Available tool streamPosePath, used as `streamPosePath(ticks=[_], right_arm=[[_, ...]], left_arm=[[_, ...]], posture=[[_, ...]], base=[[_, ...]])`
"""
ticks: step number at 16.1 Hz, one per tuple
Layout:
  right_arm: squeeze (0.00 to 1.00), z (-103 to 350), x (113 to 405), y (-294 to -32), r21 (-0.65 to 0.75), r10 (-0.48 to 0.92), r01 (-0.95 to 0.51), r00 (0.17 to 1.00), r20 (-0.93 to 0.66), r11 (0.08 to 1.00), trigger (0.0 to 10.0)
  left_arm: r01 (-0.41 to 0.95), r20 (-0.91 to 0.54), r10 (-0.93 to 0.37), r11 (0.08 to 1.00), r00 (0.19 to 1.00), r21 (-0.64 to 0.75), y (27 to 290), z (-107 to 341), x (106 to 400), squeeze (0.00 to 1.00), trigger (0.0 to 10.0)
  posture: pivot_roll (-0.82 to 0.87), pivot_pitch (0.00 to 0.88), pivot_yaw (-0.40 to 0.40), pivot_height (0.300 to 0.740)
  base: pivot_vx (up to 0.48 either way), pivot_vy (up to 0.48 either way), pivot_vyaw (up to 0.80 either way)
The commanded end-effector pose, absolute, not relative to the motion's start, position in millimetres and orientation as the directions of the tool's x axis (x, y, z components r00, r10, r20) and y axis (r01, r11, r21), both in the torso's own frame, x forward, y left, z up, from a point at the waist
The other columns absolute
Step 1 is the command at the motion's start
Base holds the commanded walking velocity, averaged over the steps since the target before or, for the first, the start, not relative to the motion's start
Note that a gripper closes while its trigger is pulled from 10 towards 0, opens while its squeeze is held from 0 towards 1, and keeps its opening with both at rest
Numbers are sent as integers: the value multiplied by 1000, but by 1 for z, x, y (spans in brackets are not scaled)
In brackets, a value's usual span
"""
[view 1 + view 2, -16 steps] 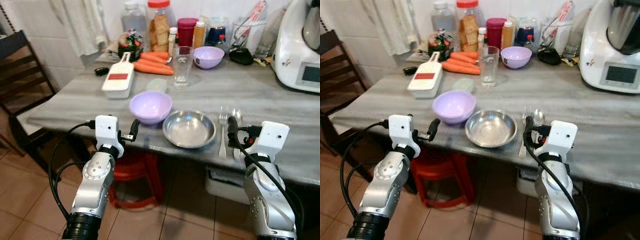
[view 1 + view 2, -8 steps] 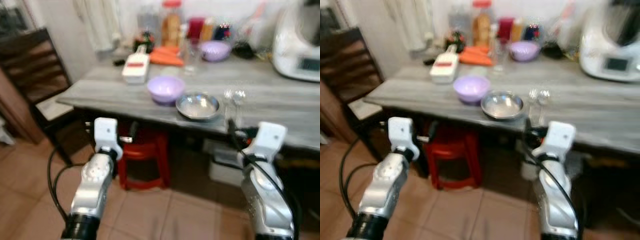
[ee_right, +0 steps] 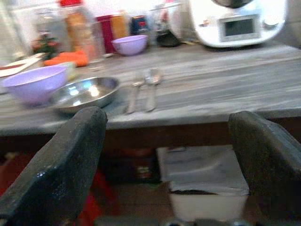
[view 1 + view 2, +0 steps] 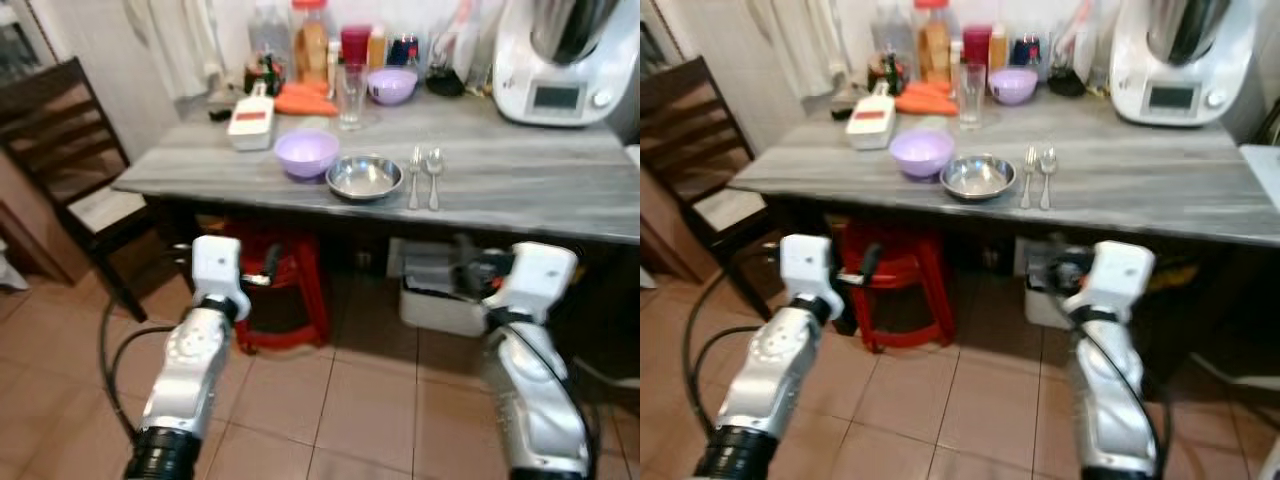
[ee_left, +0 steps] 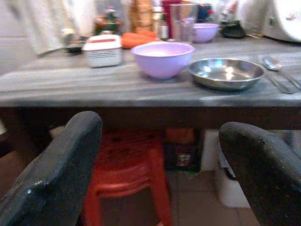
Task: Setting the table
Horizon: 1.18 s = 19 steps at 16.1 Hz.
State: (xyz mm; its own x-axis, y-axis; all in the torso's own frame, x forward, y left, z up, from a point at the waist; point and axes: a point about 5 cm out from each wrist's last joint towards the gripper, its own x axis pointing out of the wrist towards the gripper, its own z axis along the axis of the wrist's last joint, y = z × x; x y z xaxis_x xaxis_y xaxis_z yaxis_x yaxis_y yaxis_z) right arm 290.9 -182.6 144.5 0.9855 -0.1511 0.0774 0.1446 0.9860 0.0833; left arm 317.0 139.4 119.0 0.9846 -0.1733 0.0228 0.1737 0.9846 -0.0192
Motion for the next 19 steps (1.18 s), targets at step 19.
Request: streamPosePath(ticks=[19], right_arm=[[0, 144, 288, -189, 69, -172, 168, 983, 68, 983, 10000]], left_arm=[[259, 39, -256, 962, 966, -86, 133, 117, 313, 0, 10000]], posture=[[-142, 2, 77, 740]], base=[[-15, -245, 0]])
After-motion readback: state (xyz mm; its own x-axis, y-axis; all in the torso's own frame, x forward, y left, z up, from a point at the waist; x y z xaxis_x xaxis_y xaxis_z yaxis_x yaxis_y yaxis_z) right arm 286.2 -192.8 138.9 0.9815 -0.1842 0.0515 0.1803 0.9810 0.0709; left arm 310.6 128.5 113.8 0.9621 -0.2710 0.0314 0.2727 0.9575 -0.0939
